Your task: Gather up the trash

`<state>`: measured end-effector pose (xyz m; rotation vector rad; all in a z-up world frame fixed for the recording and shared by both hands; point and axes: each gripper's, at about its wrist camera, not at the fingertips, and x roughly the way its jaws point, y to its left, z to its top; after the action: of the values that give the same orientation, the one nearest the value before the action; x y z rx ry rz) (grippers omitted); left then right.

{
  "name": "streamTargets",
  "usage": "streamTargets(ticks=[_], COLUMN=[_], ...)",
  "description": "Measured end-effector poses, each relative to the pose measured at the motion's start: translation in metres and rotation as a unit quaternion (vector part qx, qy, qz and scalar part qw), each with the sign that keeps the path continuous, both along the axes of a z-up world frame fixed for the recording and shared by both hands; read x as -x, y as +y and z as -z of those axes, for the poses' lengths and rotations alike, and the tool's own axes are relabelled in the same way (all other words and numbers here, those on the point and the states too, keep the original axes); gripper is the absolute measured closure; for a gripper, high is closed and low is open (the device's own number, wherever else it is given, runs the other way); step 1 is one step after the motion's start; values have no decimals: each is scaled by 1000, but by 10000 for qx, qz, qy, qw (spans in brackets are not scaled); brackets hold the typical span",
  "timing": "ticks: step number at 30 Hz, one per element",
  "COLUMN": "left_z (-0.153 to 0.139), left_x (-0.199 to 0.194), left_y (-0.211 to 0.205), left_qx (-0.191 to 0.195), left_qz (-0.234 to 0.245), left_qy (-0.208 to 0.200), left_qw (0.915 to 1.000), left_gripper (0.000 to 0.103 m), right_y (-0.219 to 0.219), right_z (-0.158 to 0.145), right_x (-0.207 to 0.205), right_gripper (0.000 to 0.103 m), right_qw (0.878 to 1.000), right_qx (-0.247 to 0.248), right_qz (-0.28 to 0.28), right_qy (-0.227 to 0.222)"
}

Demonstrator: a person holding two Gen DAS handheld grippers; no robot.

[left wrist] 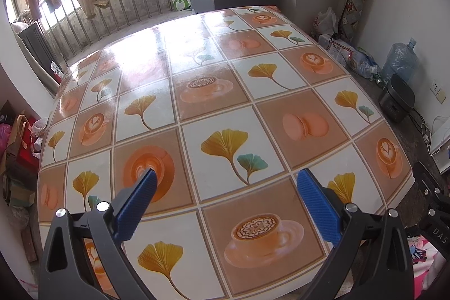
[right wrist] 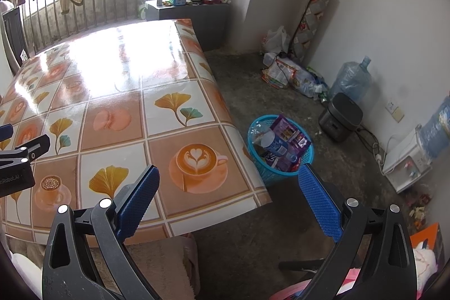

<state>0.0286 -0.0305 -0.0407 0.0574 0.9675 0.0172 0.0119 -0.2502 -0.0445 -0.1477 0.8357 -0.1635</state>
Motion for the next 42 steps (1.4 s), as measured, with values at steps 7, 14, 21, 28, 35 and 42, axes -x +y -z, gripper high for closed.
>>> streamTargets(ticks=[7,14,21,28,35,42], left_z=[0,0,0,-1,0,0], left_x=[0,0,0,-1,0,0], left_y=[0,0,0,0,0,0], left_qx=[0,0,-1,-2,2,-1], left_qz=[-2,-4,0,-3,-2,-1], left_qy=[-2,0,-7,-7,-4,-4], left_qw=[10000,10000,10000,10000,10000,10000], left_gripper=[6,6,6,6,6,6], right_y=[0,0,0,1,2,3], right_z=[0,0,-1,-2,-1,-1], right_x=[0,0,1,0,0,1], right_gripper=[8,8,8,8,8,8], right_qw=[10000,10000,10000,10000,10000,10000], right_qx=[-4,-8,-6,-8,-3,-7], right_qz=[2,2,-2,0,4,7], right_qy=[-3,-7,-12,-11,-14,-14])
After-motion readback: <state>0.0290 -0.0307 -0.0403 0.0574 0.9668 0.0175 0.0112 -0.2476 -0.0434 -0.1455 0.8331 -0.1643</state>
